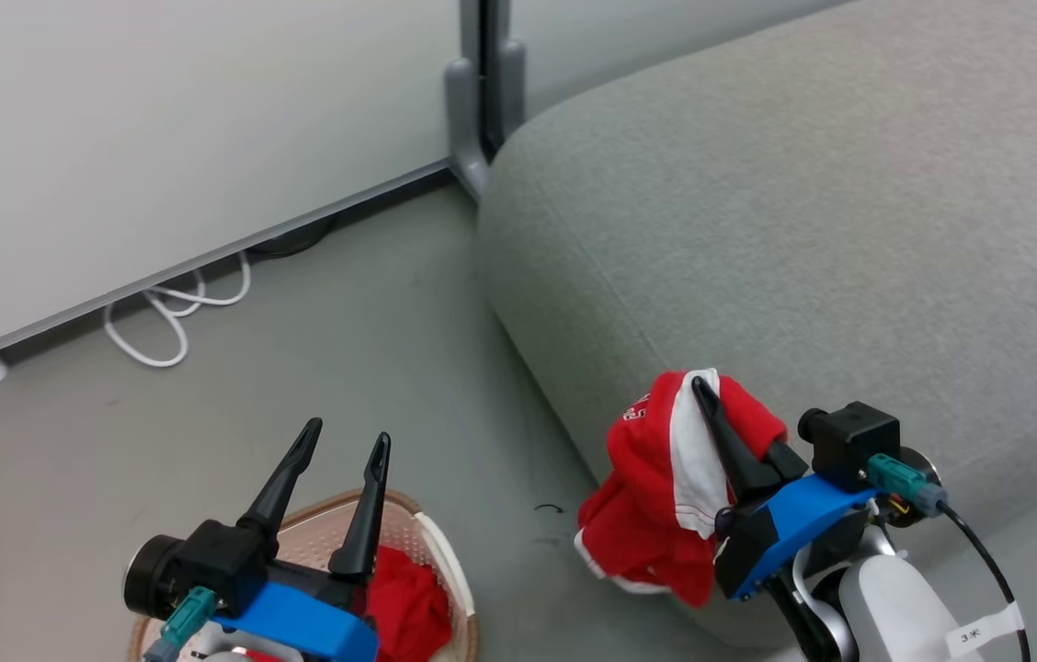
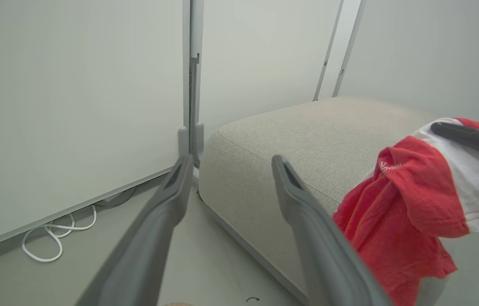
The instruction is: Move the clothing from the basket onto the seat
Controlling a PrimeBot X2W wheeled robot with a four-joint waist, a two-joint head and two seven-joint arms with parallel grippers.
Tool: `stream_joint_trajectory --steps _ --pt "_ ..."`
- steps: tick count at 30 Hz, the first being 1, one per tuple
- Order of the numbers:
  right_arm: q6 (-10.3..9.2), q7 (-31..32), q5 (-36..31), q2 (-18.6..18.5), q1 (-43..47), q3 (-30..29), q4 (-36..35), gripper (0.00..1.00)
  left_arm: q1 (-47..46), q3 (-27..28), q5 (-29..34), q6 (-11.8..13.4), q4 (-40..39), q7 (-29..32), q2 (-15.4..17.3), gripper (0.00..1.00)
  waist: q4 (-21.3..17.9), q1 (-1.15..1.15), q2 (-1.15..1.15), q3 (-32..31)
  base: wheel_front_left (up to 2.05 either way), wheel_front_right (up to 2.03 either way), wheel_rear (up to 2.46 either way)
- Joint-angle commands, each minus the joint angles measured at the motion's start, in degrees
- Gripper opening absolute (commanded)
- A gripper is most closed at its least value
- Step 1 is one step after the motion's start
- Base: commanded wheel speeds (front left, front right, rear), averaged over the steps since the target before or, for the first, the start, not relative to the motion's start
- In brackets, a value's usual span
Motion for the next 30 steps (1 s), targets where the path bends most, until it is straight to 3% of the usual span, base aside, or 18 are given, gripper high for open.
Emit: stream_joint_trajectory --steps 1,13,30 --pt "0.03 -0.53 0.49 -0.10 -0.79 -0.10 0.07 0.00 -0.97 0.27 0.29 -0.30 -0.13 -0.18 0.34 1.00 -2.44 0.00 0.00 0.96 0.00 0.00 0.00" --pt "0.03 -1.90 1.32 -0.09 -0.63 0.26 1.01 0.00 -1.90 0.14 0.75 -0.49 0.11 -0.18 0.90 1.00 -8.01 0.00 0.00 2.24 0.00 0.00 0.00" --pt "0.03 -1.70 1.25 -0.12 -6.91 -0.94 2.34 0.00 -2.24 0.33 1.17 -0.36 -0.66 -0.18 2.23 1.00 -8.41 0.00 0.00 5.00 0.00 0.00 0.00"
